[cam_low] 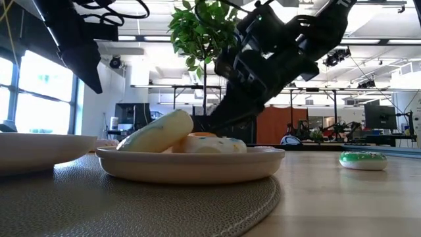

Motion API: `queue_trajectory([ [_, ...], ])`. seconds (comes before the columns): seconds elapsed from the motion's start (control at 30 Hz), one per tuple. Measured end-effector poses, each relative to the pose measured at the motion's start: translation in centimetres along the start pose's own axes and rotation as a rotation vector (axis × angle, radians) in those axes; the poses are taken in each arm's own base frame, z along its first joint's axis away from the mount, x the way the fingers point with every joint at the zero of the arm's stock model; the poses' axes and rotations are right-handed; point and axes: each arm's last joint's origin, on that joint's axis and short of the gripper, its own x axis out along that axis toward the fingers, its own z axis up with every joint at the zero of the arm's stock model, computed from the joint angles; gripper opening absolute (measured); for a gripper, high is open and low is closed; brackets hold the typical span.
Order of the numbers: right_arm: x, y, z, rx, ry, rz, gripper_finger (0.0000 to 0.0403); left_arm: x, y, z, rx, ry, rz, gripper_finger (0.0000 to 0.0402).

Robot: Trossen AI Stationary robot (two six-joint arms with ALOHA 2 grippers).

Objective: Pick & Place donuts
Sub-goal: Put the left small pink donut on the left white plate

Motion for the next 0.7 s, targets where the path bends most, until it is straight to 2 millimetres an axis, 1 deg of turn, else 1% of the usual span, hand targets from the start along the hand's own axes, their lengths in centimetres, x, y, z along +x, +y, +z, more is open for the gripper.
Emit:
queue_trajectory([
  [0.1, -0.02, -0.31, -0.36, 0.047, 0.037, -0.015, 0.0107, 0.00, 0.00, 0.00, 0.000, 0.000, 0.000, 0.0185],
  [0.2, 0.01, -0.53, -0.35, 0.099, 0.033, -0.020, 0.0108, 0.00, -0.01, 0.02, -0.001, -0.001, -0.001, 0.0185],
  [0.4, 0.02, -0.55, -0.46, 0.091, 0.043, -0.022, 0.0101, 0.00, -0.03, 0.05, -0.004, -0.005, -0.003, 0.0185],
  [0.5, 0.01, -0.54, -0.59, 0.087, 0.057, -0.021, 0.0074, 0.00, -0.03, 0.05, -0.004, -0.004, -0.003, 0.0185],
  [0.63, 0.00, -0.57, -0.59, 0.084, 0.058, -0.016, 0.0015, 0.00, -0.03, 0.05, -0.004, -0.005, -0.002, 0.0185],
  [0.7, -0.03, -0.75, -0.54, 0.073, 0.055, -0.024, 0.0009, 0.00, -0.03, 0.05, -0.004, -0.006, -0.001, 0.0185],
])
